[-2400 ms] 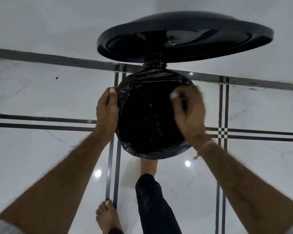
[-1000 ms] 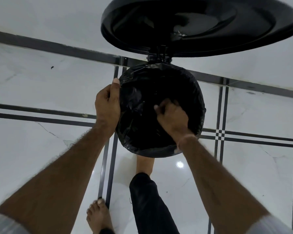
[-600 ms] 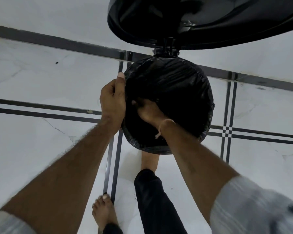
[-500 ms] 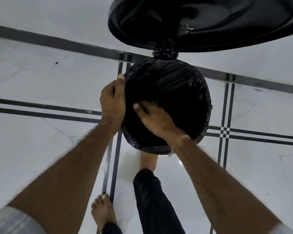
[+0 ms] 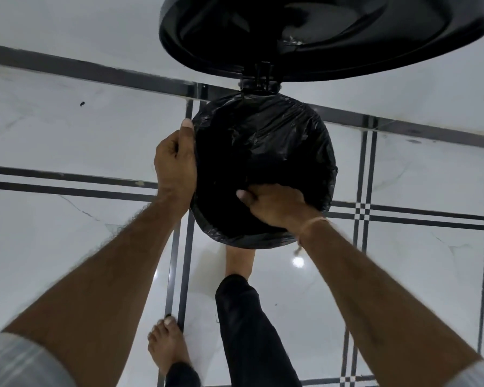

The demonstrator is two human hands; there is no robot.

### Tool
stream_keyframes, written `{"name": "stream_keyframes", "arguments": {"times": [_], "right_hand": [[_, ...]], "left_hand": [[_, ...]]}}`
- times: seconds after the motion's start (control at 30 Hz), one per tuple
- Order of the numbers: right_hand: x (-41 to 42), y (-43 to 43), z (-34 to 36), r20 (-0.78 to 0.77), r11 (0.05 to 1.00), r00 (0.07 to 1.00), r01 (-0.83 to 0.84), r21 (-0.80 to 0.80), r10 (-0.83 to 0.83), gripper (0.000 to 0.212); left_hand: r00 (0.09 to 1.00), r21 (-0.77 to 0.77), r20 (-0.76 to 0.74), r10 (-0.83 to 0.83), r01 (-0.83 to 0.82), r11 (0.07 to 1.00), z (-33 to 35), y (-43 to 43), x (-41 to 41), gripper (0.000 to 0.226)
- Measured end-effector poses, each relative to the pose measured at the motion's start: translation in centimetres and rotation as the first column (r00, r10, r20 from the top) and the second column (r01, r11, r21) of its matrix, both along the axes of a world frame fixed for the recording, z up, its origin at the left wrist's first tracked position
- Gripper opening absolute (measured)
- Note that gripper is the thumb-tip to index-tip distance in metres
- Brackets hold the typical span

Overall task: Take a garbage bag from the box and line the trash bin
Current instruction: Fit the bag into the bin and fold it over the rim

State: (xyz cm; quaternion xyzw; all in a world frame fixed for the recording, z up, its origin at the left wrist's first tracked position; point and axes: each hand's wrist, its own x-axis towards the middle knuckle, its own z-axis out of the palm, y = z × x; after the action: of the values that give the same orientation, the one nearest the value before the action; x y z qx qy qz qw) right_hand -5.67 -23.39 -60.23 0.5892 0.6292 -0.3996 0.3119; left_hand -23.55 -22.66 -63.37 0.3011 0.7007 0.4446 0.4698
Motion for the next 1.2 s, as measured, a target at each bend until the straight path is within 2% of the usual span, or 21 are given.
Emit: {"name": "stream_keyframes", "arguments": {"times": [0.1,0.17,0.3,0.37,0.4,0.43,0.47,0.5,0.53,0.57,0.63,0.7,0.77,0.83,0.87,0.9,0.97,1.07,1.13,1.2], "right_hand": [[1.9,-0.1,-1.0,0.014,0.989,0.996,-0.089,-0.118,0.091,0.061],[1.3,0.9,-3.9,-0.014,0.978,0.997,-0.082,-0.193,0.080,0.062],[-0.6,2.8,-7.8,-0.030,0.979,0.992,0.112,-0.173,-0.119,0.064],[-0.1,2.5,-7.5,0.017,0.991,0.992,0.126,-0.050,-0.125,0.058],[0.3,2.0,-7.0,0.052,0.992,0.993,0.099,0.079,-0.103,0.053],[0.2,1.5,-6.0,0.073,0.963,0.995,0.051,0.264,-0.072,0.048],[0.0,1.1,-4.9,0.054,0.896,0.998,0.015,0.444,-0.044,0.046],[-0.4,1.3,-4.2,0.029,0.833,1.000,-0.017,0.554,0.001,0.048],[-0.7,2.1,-4.0,0.017,0.825,0.999,-0.043,0.564,0.041,0.054],[-1.0,3.5,-4.2,0.002,0.871,0.999,-0.044,0.489,0.050,0.060],[-1.3,6.3,-5.7,-0.022,0.977,1.000,0.010,0.215,-0.005,0.067],[-1.2,7.5,-7.4,-0.037,0.995,0.995,0.095,0.018,-0.094,0.068],[-1.2,6.7,-7.4,-0.054,0.989,0.990,0.130,0.064,-0.127,0.065],[-1.2,4.6,-5.7,-0.096,0.955,0.987,0.148,0.258,-0.128,0.059],[-1.2,3.5,-4.7,-0.104,0.943,0.987,0.145,0.298,-0.119,0.057],[-1.1,2.6,-3.8,-0.085,0.955,0.992,0.117,0.271,-0.098,0.057],[-0.2,1.1,-3.7,-0.023,0.991,0.996,0.087,0.097,-0.085,0.062],[1.5,0.4,-5.2,-0.032,0.977,0.983,0.173,-0.123,-0.178,0.065],[1.8,0.8,-4.7,-0.059,0.980,0.982,0.172,-0.104,-0.179,0.063],[1.9,1.1,-2.4,-0.075,0.986,0.985,0.158,0.045,-0.155,0.059]], "left_hand": [[1.000,-0.013,-0.008,0.004,-0.004,1.000,-0.1,0.0,0.2,0.056],[1.000,-0.018,-0.006,0.004,-0.004,1.000,-0.2,0.0,0.2,0.056],[1.000,-0.003,-0.011,0.009,-0.009,1.000,-0.1,0.0,-0.2,0.054],[1.000,-0.007,-0.020,0.000,0.000,1.000,0.0,0.0,0.0,0.054],[1.000,-0.010,-0.029,-0.001,0.001,1.000,0.1,0.0,0.1,0.054],[0.999,-0.009,-0.036,0.005,-0.005,1.000,0.2,0.0,0.0,0.054],[0.999,-0.005,-0.041,0.009,-0.009,1.000,0.2,0.0,0.0,0.054],[0.999,-0.003,-0.042,0.010,-0.011,1.000,0.0,0.0,0.0,0.054],[0.999,-0.004,-0.045,0.007,-0.007,1.000,-0.1,0.0,0.0,0.055],[0.999,-0.012,-0.044,0.006,-0.007,1.000,-0.3,0.0,0.1,0.055],[0.999,-0.017,-0.035,0.010,-0.010,1.000,-0.5,0.1,0.0,0.055],[0.999,-0.008,-0.039,0.009,-0.009,1.000,-0.5,0.1,-0.2,0.055],[0.998,-0.005,-0.057,0.001,-0.002,1.000,-0.4,0.1,0.0,0.055],[0.999,-0.003,-0.055,0.002,-0.002,1.000,-0.2,0.0,0.0,0.054],[0.998,0.006,-0.057,0.003,-0.003,1.000,-0.1,0.0,0.0,0.053],[0.998,0.013,-0.067,0.007,-0.006,1.000,-0.1,0.1,-0.1,0.053],[0.996,0.013,-0.085,-0.001,0.003,1.000,-0.2,0.1,0.0,0.053],[0.998,-0.010,-0.070,-0.004,0.003,1.000,0.0,-0.1,0.2,0.054],[0.998,-0.018,-0.067,-0.014,0.013,1.000,0.1,-0.1,0.0,0.055],[0.998,-0.022,-0.065,-0.026,0.024,0.999,0.0,0.0,-0.1,0.055]]}}
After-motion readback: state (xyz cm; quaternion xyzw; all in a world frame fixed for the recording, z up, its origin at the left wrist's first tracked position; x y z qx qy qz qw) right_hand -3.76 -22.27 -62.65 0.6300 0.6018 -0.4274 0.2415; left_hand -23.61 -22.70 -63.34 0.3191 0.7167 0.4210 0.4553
